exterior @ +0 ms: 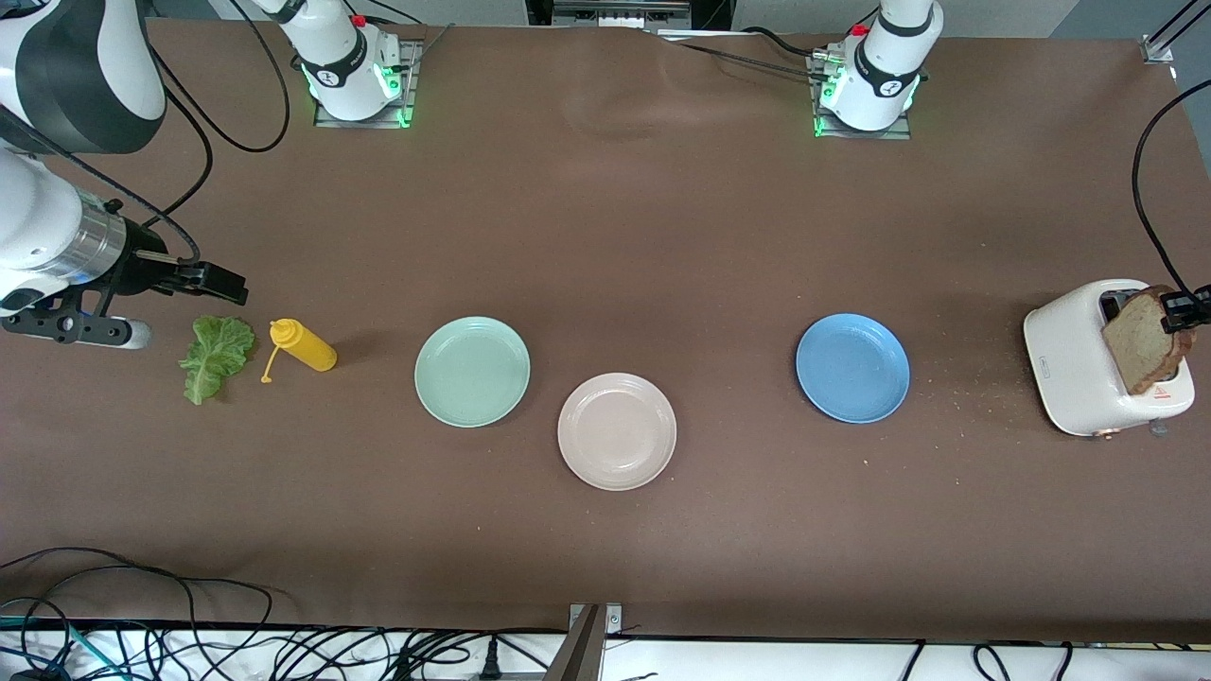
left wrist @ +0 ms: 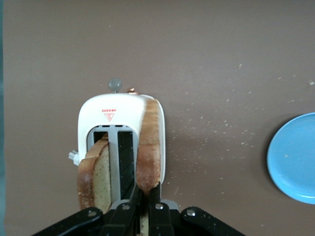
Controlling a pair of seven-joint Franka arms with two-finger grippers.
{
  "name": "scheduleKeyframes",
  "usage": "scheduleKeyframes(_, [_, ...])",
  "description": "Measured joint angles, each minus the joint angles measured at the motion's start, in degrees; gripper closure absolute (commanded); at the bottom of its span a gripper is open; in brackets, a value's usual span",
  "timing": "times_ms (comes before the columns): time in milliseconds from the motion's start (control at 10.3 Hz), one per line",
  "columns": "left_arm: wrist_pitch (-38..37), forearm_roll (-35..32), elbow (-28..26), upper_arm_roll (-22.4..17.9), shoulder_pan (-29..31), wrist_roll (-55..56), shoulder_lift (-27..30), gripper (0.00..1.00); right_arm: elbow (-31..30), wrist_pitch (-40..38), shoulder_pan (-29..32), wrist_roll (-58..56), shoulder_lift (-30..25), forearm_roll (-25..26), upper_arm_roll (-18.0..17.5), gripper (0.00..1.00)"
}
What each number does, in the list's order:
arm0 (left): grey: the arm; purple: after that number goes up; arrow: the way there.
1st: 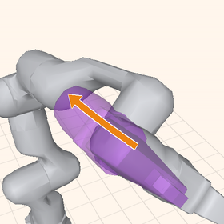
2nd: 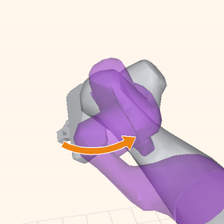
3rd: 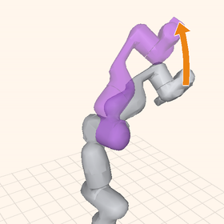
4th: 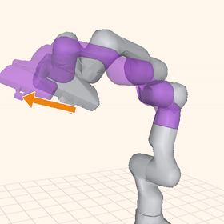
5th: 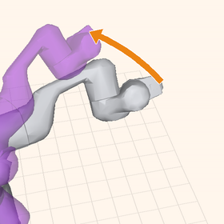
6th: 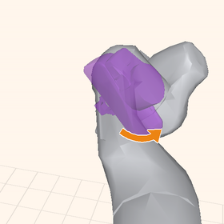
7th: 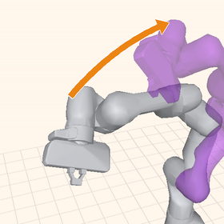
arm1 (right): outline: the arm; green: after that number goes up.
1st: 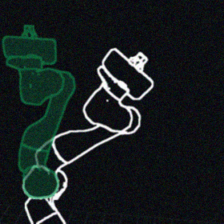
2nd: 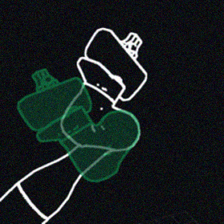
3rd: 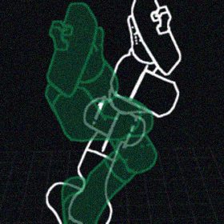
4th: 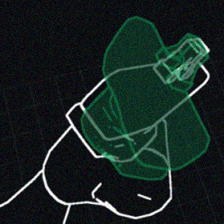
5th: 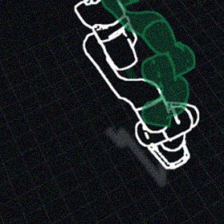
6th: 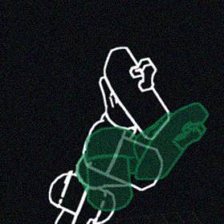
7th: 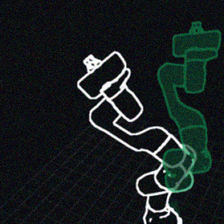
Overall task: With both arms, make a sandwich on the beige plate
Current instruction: 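Grasp one bread slice with the left gripper and lift it out, then carry the bread slice with the left gripper toward the beige plate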
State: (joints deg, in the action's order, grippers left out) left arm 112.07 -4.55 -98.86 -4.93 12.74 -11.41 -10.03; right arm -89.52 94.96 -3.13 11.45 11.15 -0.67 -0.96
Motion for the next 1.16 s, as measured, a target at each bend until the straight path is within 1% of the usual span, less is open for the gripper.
scheduleKeyframes(387, [-4.67, 6.79, 0.19, 0.06, -2.20, 2.04, 1.30, 1.00, -0.01, 0.00, 0.00, 0.00, 0.00, -0.02, -0.01, 0.00])
scheduleKeyframes(677, [-9.00, 14.95, 0.60, 0.21, -3.71, 2.28, 1.35, 1.00, -0.01, 0.00, -0.01, -0.01, 0.00, -0.03, -0.02, 0.00])
scheduleKeyframes(870, [-12.70, 20.83, 1.35, 1.83, -4.27, 2.28, 0.46, 1.00, -0.02, 0.00, 0.00, -0.72, 0.00, -0.04, -0.01, 0.00])
scheduleKeyframes(966, [-14.26, 24.35, 2.31, 3.10, -4.47, 2.31, -0.86, 1.00, -0.02, 0.00, 0.00, -0.98, 0.00, -0.05, -0.01, 0.00])
scheduleKeyframes(1160, [-15.12, 31.00, 3.43, 6.29, -4.68, 2.04, -4.61, 1.00, -0.03, 0.00, 0.00, -1.10, 0.01, -0.09, -0.01, 0.00])
